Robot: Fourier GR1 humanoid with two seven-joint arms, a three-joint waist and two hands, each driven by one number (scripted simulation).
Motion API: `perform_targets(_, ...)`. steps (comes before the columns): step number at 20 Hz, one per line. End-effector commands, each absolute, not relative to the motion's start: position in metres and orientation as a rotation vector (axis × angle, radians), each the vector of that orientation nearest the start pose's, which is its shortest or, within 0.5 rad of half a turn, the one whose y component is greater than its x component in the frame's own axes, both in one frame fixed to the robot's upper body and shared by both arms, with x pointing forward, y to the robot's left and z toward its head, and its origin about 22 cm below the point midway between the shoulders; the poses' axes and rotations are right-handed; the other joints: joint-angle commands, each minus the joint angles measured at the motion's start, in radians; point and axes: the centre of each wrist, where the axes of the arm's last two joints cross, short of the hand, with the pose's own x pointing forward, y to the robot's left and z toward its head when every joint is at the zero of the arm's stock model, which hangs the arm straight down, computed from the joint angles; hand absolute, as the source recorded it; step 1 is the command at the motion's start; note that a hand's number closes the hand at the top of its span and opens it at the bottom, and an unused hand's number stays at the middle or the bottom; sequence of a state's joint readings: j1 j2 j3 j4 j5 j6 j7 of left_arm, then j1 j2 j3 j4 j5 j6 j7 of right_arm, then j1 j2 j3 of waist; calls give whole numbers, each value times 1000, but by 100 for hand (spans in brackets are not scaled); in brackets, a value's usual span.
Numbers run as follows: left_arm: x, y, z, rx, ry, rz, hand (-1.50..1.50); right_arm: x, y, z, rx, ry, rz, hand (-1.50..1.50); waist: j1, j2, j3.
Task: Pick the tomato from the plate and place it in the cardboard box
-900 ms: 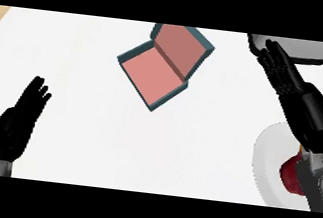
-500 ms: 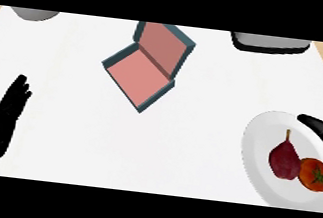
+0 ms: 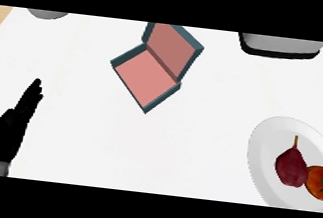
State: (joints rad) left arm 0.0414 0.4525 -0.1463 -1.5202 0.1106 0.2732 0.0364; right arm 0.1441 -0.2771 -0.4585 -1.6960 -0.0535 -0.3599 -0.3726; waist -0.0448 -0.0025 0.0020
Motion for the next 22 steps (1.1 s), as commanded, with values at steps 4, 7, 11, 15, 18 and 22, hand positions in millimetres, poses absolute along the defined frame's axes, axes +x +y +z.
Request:
perform_targets(4,226,297,0,404,-1427,-180,0,109,-433,69,-1221,-1574,119,-150,14,3,-6)
perform_targets(7,235,302,15,398,-1460,-182,0,96,-433,74,-1155,-1403,319,-150,24,5,-6)
perform_targets(11,226,282,0,396,-1455,-204,0,89,-428,80,-1093,-1145,461,-150,40,8,-6)
perform_targets(15,241,285,9,364,-1452,-191,0,108,-400,97,-1023,-1047,537,-150,48,8,-4)
perform_targets(18,247,290,9,384,-1448,-192,0,122,-381,108,-1000,-1008,544,-150,46,5,-3)
perform_targets(22,235,280,6,392,-1444,-198,0,126,-367,91,-1017,-949,515,-150,45,3,-2)
